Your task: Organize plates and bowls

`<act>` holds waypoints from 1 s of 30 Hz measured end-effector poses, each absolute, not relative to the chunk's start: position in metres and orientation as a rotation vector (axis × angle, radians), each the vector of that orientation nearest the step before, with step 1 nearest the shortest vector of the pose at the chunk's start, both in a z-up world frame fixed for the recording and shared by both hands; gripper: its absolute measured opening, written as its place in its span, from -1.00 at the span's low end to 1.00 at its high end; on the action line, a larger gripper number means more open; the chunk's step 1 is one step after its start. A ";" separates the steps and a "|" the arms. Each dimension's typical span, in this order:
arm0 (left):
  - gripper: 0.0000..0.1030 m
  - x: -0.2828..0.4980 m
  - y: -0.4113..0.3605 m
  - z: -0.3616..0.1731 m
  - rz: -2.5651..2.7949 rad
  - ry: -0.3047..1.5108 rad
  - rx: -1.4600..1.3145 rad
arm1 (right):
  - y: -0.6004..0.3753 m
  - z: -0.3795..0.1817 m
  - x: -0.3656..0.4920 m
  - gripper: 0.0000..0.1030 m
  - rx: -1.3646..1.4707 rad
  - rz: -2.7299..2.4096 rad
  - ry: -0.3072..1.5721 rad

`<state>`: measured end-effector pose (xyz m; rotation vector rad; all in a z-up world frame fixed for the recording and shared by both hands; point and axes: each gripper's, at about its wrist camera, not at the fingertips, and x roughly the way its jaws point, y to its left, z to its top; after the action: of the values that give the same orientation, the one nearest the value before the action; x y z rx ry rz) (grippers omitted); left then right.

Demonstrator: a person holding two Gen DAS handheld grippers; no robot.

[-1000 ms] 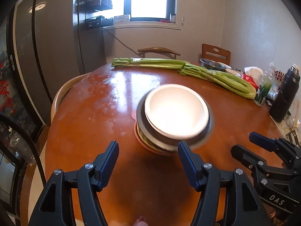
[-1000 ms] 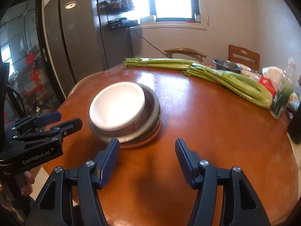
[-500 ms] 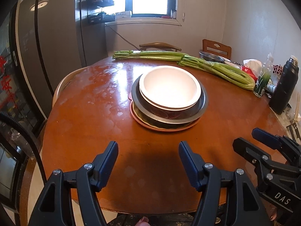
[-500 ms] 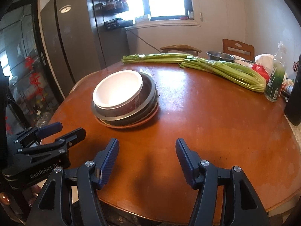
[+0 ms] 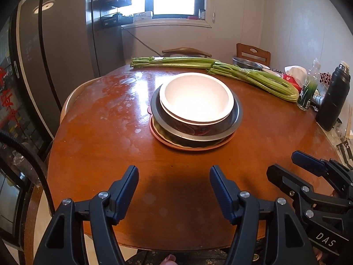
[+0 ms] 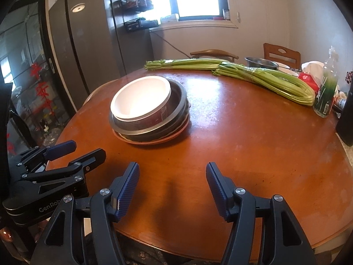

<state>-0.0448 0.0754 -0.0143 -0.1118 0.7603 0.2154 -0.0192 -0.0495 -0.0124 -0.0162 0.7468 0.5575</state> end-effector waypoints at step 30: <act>0.29 -0.048 0.075 -0.015 0.217 0.764 -0.104 | -0.051 -0.014 -0.024 0.25 -0.021 0.560 0.741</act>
<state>-0.0479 0.0750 -0.0150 -0.1043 0.7638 0.2175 -0.0241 -0.0507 -0.0140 -0.0214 0.7407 0.5600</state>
